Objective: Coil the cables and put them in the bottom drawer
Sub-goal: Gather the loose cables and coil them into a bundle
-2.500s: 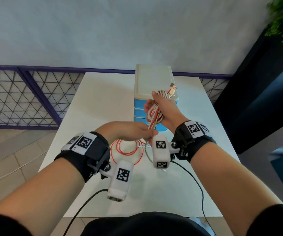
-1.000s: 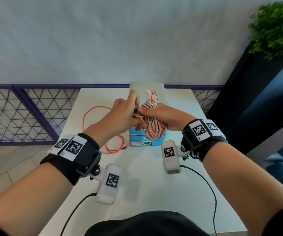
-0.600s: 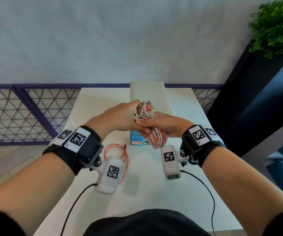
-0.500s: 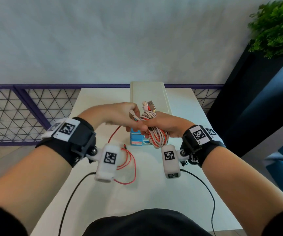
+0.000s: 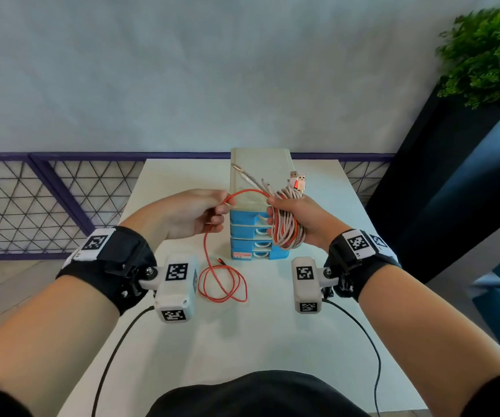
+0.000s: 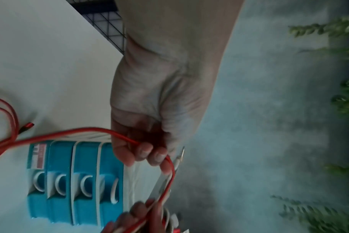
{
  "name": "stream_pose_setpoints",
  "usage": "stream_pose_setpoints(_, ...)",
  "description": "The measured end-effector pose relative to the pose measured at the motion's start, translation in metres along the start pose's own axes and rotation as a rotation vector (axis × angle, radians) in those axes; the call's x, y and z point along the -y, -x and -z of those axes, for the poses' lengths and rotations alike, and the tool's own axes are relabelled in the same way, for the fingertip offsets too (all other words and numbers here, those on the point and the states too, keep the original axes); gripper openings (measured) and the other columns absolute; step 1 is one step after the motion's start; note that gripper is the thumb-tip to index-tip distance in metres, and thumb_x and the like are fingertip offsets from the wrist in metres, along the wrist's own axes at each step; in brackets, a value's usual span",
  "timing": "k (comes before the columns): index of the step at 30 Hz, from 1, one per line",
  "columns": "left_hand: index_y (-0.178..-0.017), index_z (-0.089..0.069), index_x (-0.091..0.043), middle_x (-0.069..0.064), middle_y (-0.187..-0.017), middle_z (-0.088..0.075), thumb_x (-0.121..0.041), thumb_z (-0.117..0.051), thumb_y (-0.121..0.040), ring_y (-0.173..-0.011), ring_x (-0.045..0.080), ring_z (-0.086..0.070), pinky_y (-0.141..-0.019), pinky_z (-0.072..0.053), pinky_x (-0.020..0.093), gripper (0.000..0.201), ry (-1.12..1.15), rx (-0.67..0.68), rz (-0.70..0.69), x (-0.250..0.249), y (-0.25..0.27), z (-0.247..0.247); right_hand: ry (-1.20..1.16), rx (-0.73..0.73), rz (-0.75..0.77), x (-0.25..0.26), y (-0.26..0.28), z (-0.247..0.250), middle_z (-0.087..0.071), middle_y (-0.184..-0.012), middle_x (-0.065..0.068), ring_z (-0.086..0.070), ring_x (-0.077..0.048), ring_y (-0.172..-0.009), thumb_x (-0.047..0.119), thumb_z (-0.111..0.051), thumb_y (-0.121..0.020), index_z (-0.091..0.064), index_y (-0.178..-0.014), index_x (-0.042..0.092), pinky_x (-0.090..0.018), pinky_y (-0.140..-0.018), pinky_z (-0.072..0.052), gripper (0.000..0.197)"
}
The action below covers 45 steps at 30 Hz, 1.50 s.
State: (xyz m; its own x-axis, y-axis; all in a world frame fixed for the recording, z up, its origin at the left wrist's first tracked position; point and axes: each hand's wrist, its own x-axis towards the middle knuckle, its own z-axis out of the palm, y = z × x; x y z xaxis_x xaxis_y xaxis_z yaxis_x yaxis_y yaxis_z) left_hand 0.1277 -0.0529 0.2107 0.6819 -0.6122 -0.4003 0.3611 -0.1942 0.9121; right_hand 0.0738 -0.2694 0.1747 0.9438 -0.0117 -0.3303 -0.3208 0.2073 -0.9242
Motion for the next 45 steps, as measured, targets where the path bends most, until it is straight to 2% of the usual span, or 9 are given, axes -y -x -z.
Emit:
stream_pose_setpoints(4,-0.093,-0.060,-0.015,-0.007,-0.064,-0.044,-0.023,-0.035,-0.101,-0.053,0.008,-0.039,-0.064,-0.043,0.024,0.027,-0.027,-0.007,-0.080,0.002,-0.002,-0.025,-0.075,-0.024,0.012,-0.003,-0.004,-0.009,-0.062,-0.070,-0.006,-0.063,-0.016,-0.056,0.020,-0.061,-0.092,-0.060,-0.087,0.010,-0.038,-0.071,-0.057,0.012)
stream_pose_setpoints(9,-0.082,-0.068,-0.014,-0.004,-0.067,-0.059,-0.020,-0.053,-0.094,-0.057,0.007,-0.052,-0.054,-0.052,0.017,0.021,-0.025,-0.092,-0.114,0.000,-0.008,-0.053,-0.202,0.147,0.005,0.002,0.000,-0.026,-0.062,-0.054,-0.004,-0.063,-0.016,-0.048,0.049,-0.049,-0.093,-0.057,-0.068,0.009,-0.026,-0.054,-0.056,0.048)
stream_pose_setpoints(14,-0.083,-0.070,-0.011,-0.002,-0.066,-0.063,-0.023,-0.060,-0.090,-0.052,0.005,-0.055,-0.045,-0.048,0.015,0.017,-0.038,-0.129,-0.084,-0.004,-0.014,-0.061,-0.133,0.125,-0.008,0.003,-0.007,-0.028,-0.053,-0.055,-0.011,-0.059,-0.021,-0.047,0.079,-0.051,-0.071,-0.054,-0.069,0.006,-0.029,-0.053,-0.054,0.073)
stream_pose_setpoints(21,-0.077,-0.055,-0.013,-0.005,-0.051,-0.045,-0.031,-0.051,-0.095,-0.034,0.004,-0.033,-0.034,-0.029,0.016,0.026,-0.251,-0.088,-0.025,-0.001,-0.015,-0.057,0.007,-0.126,0.106,0.007,-0.001,-0.030,-0.061,-0.058,-0.012,-0.063,-0.023,-0.051,0.012,-0.064,-0.088,-0.059,-0.079,0.004,-0.039,-0.065,-0.058,0.013)
stream_pose_setpoints(26,-0.072,-0.045,-0.022,-0.010,-0.049,-0.028,-0.034,-0.032,-0.100,-0.040,0.005,-0.021,-0.041,-0.025,0.016,0.033,-0.181,0.282,0.165,0.010,-0.003,-0.036,-0.155,-0.297,0.202,0.021,-0.014,-0.009,-0.059,-0.066,-0.006,-0.062,-0.017,-0.061,0.007,-0.060,-0.090,-0.056,-0.080,0.007,-0.039,-0.069,-0.058,0.011)
stream_pose_setpoints(30,-0.092,-0.058,-0.017,-0.005,-0.062,-0.035,-0.033,-0.031,-0.101,-0.052,0.009,-0.029,-0.058,-0.030,0.022,0.032,-0.370,0.472,0.244,0.030,0.002,-0.023,-0.272,-0.236,0.158,0.032,-0.016,0.006,-0.061,-0.066,-0.004,-0.065,-0.018,-0.065,0.013,-0.061,-0.091,-0.059,-0.079,0.007,-0.042,-0.074,-0.058,0.014)
stream_pose_setpoints(34,-0.097,-0.072,-0.021,-0.006,-0.073,-0.055,-0.027,-0.051,-0.095,-0.064,0.006,-0.046,-0.062,-0.038,0.015,0.022,-0.979,0.124,-0.050,0.023,-0.013,-0.025,-0.189,-0.114,0.083,0.039,-0.005,0.001,-0.065,-0.072,-0.007,-0.069,-0.024,-0.076,0.013,-0.062,-0.091,-0.060,-0.087,0.005,-0.044,-0.076,-0.059,0.009)
stream_pose_setpoints(38,-0.079,-0.071,-0.021,-0.015,-0.070,-0.063,-0.018,-0.072,-0.080,-0.060,-0.003,-0.054,-0.062,-0.041,0.016,0.003,-0.796,-0.263,-0.402,0.009,-0.026,-0.032,0.002,-0.047,0.048,0.041,0.000,-0.008,-0.068,-0.077,-0.011,-0.071,-0.025,-0.077,0.011,-0.062,-0.090,-0.061,-0.091,0.002,-0.042,-0.078,-0.058,0.010)
stream_pose_setpoints(45,-0.086,-0.042,-0.014,-0.003,-0.073,-0.056,-0.021,-0.080,-0.072,-0.059,0.008,-0.048,-0.052,-0.036,0.017,0.040,-0.819,-0.421,-0.500,0.007,-0.031,-0.046,0.215,0.012,-0.004,0.034,0.000,-0.014,-0.071,-0.082,-0.014,-0.068,-0.022,-0.068,0.017,-0.068,-0.087,-0.066,-0.102,-0.003,-0.034,-0.073,-0.057,0.025)
